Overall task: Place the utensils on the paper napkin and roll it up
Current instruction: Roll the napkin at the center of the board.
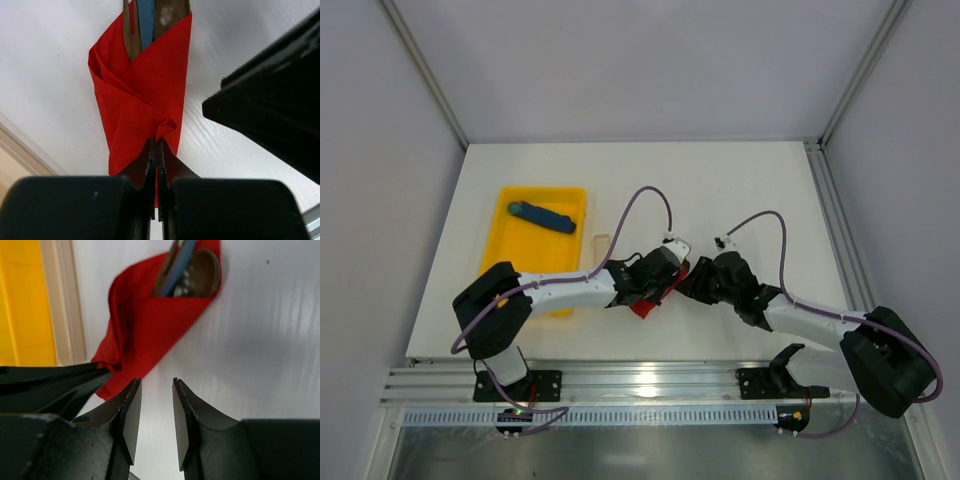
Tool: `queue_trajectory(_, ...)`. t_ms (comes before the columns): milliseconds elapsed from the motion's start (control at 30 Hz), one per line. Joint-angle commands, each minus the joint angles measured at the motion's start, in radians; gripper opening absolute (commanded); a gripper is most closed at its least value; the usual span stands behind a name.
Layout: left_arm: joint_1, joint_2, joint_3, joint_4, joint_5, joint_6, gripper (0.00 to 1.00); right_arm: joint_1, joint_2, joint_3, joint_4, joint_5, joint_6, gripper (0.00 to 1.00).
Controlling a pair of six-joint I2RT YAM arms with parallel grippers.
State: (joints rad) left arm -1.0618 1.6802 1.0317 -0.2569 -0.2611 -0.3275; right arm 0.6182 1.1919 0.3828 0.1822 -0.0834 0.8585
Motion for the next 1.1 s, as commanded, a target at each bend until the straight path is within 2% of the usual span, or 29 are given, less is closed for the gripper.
queue_trajectory(0, -0.001, -0.050, 0.004, 0.053, 0.013, -0.022, 0.00, 0.049, -0.041, -0.045, 0.022, 0.149, 0.123, 0.38)
queue_trajectory(200, -0.001, -0.062, -0.027, 0.080, 0.045, -0.031, 0.00, 0.121, 0.043, -0.045, 0.102, 0.261, 0.180, 0.38)
queue_trajectory(600, -0.001, -0.086, -0.105, 0.162, 0.160, -0.044, 0.00, 0.126, 0.265, -0.076, 0.450, 0.243, 0.241, 0.33)
queue_trajectory(1067, -0.001, -0.085, -0.173, 0.252, 0.255, -0.081, 0.00, 0.129, 0.276, -0.102, 0.471, 0.255, 0.235, 0.29)
